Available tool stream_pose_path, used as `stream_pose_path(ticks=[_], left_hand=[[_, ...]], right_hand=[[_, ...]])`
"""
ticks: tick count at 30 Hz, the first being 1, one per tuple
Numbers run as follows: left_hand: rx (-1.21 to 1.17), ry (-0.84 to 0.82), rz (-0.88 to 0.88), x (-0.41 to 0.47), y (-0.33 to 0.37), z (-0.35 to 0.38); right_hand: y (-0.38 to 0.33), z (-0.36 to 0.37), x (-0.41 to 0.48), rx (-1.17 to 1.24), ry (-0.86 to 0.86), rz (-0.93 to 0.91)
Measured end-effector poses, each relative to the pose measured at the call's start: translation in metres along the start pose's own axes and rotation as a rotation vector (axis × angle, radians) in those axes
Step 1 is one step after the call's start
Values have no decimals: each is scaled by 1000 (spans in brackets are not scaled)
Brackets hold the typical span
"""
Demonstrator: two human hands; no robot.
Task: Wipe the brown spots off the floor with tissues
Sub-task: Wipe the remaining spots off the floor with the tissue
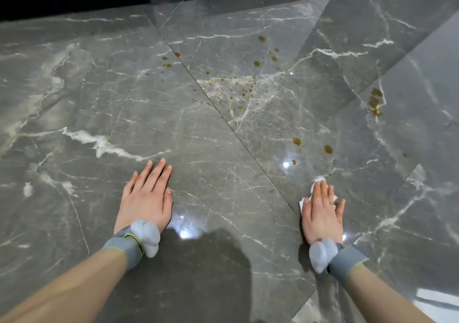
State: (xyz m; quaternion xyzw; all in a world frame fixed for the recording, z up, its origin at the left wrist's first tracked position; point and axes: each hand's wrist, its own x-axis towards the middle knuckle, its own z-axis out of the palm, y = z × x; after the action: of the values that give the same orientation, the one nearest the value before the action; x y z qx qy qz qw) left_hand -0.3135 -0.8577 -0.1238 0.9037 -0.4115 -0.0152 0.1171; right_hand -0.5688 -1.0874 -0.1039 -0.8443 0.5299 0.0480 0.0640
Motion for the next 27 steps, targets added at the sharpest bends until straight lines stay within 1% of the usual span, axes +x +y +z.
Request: stream_pose_path(ticks=[1,2,3,4,8,10,11,12,13,14,15,16,18,20,22,23,24,25,26,27], left_hand=[[1,-3,-3,0,0,-1],[0,-6,-7,1,0,-1],[2,-9,-10,1,0,-2],[5,-14,-11,1,1,-2],[11,-15,-13,1,1,-2],[11,-18,-16,1,1,-2],[10,-21,-19,0,0,-2],[6,-25,-22,1,1,-2],[7,-30,-23,1,0,-2],[10,-35,-23,1,-1,-2],[11,-35,-21,1,-2,-2],[10,-34,-21,1,-3,-2],[16,-25,-18,1,-3,-2],[21,-23,-17,1,-2,-2],[22,-23,-13,1,-2,-1],[21,-20,-12,1,-2,-1],[18,-15,-11,1,-1,0],[17,-12,-11,2,-1,0],[19,-11,-10,1,-1,0],[22,-10,-7,2,0,0]], right_hand=[[-3,-1,4,34,-12,91],[-10,-2,8,47,-16,129],[-20,-1,8,41,-21,108],[-32,1,6,29,-22,38],[-100,13,-33,-24,54,-426],[-129,19,-57,-4,24,-677],[-135,22,-63,-2,-17,-776],[-137,21,-61,-20,-49,-851],[-134,20,-52,-63,-55,-884],[-126,19,-39,-120,-46,-880],[-113,16,-24,-151,-37,-829],[-98,13,-5,-120,-34,-719],[-54,7,33,-27,15,-378],[-14,-4,60,14,64,-33],[-3,-13,76,84,46,218],[-6,-14,83,114,31,289],[-13,-14,88,128,22,309],[-24,-13,92,130,23,278],[-39,-11,92,124,32,199],[-55,-9,90,109,47,80]])
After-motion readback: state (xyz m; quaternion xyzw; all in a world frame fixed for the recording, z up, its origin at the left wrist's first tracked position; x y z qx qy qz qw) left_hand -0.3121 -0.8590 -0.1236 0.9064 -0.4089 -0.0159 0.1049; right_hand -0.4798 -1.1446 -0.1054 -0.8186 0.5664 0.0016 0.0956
